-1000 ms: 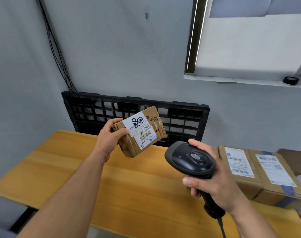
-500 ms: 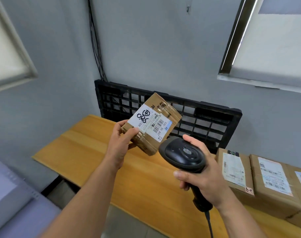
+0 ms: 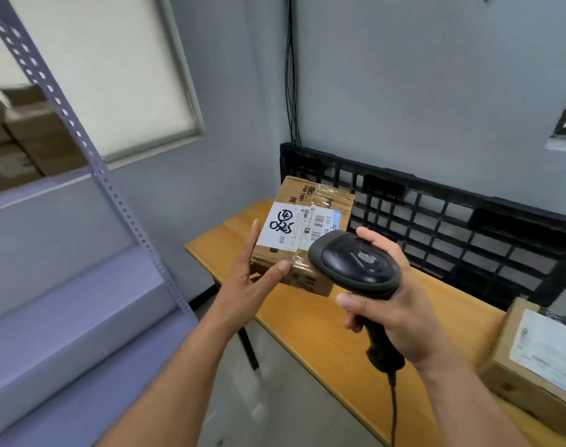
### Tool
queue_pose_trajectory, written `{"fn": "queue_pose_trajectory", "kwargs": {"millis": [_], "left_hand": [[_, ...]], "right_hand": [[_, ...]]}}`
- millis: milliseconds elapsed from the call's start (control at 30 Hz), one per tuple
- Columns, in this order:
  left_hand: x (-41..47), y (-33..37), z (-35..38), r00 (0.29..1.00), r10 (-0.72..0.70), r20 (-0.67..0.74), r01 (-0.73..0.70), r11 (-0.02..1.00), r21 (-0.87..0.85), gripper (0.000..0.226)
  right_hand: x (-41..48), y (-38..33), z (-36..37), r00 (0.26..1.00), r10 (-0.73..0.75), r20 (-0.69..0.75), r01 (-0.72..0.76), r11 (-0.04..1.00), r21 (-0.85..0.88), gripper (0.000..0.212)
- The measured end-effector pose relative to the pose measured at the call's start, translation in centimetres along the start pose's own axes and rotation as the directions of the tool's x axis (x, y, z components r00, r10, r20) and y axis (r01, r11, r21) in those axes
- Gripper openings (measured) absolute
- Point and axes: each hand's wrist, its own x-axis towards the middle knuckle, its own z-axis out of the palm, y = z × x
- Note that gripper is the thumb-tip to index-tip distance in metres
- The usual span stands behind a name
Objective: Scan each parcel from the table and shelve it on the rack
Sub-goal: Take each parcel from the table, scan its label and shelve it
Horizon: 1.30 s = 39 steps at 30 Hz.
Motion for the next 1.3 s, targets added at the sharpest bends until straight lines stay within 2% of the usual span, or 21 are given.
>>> {"fn": "queue_pose_trajectory", "kwargs": {"millis": [100, 233, 467, 600, 733, 933, 1300], "left_hand": [[-2.2, -0.4, -2.4, 0.999, 0.039, -0.014, -0.037, 0.994, 0.098, 0.107], [-5.4, -0.8, -6.0, 0.978, 0.102, -0.183, -0.069, 0.982, 0.178, 0.094], [-9.9, -1.1, -12.4, 0.937, 0.151, -0.316, -0.074, 0.968, 0.241, 0.081], [-12.3, -2.8, -17.0, 0.879, 0.156, -0.450, -0.063, 0.975, 0.214, 0.069], [-15.6, -4.0, -23.2, 0.826, 0.192, -0.529, -0.062, 0.965, 0.254, 0.069], [-21.0, -5.8, -33.9, 0.711, 0.231, -0.664, -0.062, 0.961, 0.268, 0.071], [-29.8, -8.5, -50.4, 0.545, 0.297, -0.784, 0.007, 0.933, 0.359, 0.070]], "right_hand": [[0.5, 0.5, 1.8, 0.999, 0.001, 0.052, -0.003, 0.999, 0.041, 0.093], [1.1, 1.2, 5.2, 0.987, 0.010, 0.161, -0.023, 0.997, 0.080, 0.084], [1.8, 0.7, 12.5, 0.958, 0.006, 0.286, -0.033, 0.996, 0.089, 0.083], [2.4, 0.2, 18.4, 0.941, -0.040, 0.335, 0.009, 0.996, 0.092, 0.082], [2.7, 0.0, 26.0, 0.923, -0.063, 0.380, 0.028, 0.995, 0.097, 0.085], [2.7, 0.3, 38.2, 0.885, -0.076, 0.459, 0.033, 0.994, 0.102, 0.086], [2.4, 2.1, 54.0, 0.831, -0.087, 0.549, 0.034, 0.994, 0.106, 0.085]]}}
